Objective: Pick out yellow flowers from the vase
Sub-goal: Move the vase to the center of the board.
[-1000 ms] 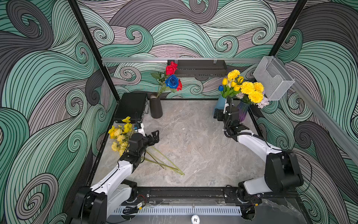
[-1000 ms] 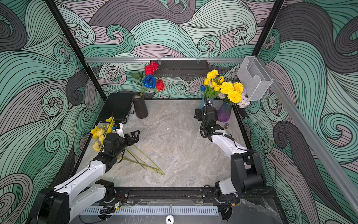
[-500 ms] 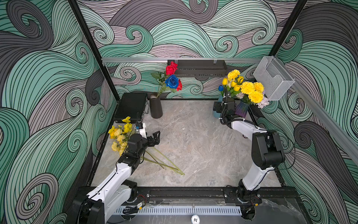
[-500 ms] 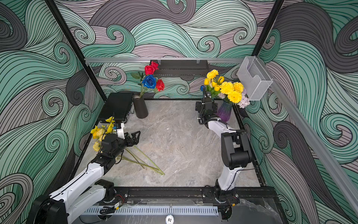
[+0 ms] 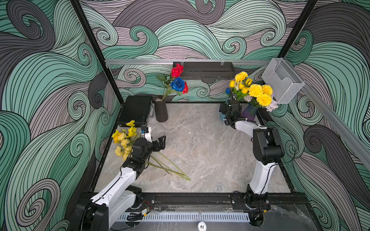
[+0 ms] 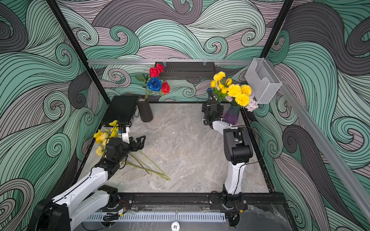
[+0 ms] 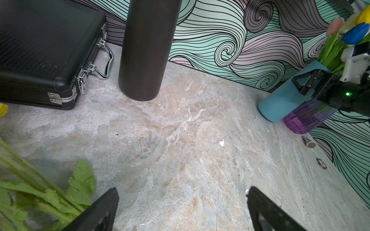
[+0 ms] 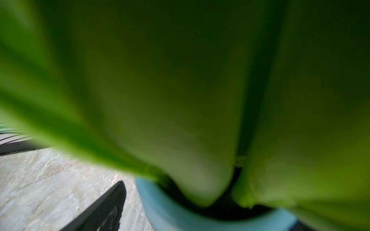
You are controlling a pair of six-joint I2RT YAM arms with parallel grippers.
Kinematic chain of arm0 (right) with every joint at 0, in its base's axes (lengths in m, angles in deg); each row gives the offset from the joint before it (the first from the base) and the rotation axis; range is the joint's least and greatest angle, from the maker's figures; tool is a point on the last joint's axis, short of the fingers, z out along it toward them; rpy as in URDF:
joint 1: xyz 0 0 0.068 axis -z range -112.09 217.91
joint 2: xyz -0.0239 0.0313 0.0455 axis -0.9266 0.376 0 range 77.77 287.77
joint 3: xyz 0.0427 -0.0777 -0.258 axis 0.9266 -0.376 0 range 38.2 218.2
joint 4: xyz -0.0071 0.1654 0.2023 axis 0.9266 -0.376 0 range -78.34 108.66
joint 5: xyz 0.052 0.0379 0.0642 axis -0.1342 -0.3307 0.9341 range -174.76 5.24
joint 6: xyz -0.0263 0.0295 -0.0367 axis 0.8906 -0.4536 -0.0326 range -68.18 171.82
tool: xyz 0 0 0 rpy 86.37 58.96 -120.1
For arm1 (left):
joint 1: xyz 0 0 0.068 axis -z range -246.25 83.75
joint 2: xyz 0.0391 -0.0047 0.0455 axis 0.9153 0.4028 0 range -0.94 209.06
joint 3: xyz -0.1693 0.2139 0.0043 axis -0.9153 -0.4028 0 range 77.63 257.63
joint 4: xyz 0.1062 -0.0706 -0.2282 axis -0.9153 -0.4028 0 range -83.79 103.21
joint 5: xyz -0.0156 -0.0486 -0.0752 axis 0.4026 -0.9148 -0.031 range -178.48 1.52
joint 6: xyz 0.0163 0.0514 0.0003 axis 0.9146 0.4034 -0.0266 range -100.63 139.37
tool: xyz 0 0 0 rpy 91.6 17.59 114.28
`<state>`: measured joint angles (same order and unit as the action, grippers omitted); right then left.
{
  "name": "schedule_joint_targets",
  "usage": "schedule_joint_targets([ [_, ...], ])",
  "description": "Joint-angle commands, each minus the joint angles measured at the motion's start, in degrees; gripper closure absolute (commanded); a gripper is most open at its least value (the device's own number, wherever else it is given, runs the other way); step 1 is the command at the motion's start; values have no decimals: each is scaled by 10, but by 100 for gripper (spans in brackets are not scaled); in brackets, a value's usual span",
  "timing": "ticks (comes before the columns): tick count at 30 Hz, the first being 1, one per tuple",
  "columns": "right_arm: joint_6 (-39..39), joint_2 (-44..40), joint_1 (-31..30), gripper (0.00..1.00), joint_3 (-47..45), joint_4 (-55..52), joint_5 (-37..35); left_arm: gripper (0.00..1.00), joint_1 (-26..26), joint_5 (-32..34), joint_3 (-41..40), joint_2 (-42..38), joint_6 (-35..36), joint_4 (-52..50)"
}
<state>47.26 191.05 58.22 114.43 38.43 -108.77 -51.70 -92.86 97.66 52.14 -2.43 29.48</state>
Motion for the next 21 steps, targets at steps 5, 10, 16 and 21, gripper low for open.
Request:
schedule_joint_targets([
  [5,3,27,7,1,32,46,-21,1,3,-12,11,-3,12,9],
  [10,12,33,8,5,28,74,-24,1,3,-8,8,-12,12,7],
  [16,12,33,7,29,29,62,-20,1,3,-5,6,-11,11,9],
  [21,0,21,6,38,12,69,3,1,3,-5,4,-16,11,10],
])
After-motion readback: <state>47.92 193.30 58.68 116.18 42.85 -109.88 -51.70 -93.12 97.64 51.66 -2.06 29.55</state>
